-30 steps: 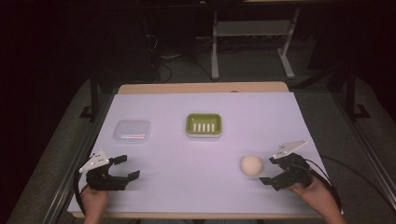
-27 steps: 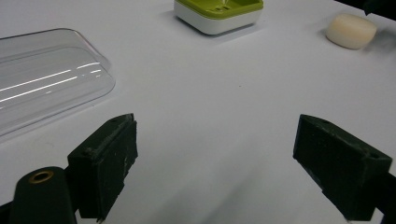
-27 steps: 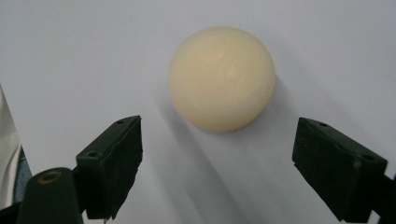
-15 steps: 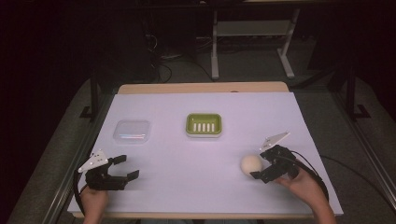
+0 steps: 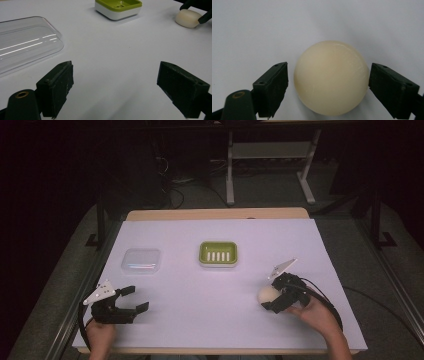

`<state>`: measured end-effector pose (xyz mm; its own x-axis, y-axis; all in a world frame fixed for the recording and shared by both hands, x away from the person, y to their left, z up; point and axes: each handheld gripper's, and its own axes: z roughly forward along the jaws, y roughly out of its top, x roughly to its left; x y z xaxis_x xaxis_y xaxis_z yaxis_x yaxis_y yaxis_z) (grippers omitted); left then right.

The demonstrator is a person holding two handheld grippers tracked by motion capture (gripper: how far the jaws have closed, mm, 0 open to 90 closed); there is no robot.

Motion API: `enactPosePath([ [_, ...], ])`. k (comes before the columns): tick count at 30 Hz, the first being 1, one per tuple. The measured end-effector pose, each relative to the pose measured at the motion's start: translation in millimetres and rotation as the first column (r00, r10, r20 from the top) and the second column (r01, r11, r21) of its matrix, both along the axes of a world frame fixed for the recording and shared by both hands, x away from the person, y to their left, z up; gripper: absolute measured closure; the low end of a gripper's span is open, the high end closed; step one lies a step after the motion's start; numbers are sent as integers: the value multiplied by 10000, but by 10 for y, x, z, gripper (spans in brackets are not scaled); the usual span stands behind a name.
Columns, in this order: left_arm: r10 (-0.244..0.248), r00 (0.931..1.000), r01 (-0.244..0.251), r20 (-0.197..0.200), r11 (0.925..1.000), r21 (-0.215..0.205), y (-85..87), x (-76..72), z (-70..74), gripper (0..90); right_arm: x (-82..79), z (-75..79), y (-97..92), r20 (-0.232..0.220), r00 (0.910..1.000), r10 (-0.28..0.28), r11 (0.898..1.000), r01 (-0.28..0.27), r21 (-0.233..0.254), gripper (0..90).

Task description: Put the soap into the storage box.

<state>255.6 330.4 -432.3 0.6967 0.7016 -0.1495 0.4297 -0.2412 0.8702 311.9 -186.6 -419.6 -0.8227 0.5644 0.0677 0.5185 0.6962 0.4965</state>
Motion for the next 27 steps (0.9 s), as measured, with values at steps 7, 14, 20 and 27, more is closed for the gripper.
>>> enactPosePath([
  [7, -62, 10000, 61, 26, 10000, 48, -6, 1, 2, 131, 14, -28, 14, 33, 10000, -82, 9997, 83, -208, 156],
  [14, -84, 10000, 84, 42, 10000, 22, -8, 1, 4, 132, 20, -66, 39, 82, 10000, -57, 9986, 61, -531, 173],
  [20, -84, 10000, 84, 27, 10000, -42, -12, 3, 5, 131, 24, -106, 45, 87, 10000, -1, 9984, 6, -572, 186],
  [27, -77, 10000, 77, 23, 10000, -55, -9, 3, 4, 132, 14, -118, 65, 35, 10000, 25, 9987, -23, -506, 227],
])
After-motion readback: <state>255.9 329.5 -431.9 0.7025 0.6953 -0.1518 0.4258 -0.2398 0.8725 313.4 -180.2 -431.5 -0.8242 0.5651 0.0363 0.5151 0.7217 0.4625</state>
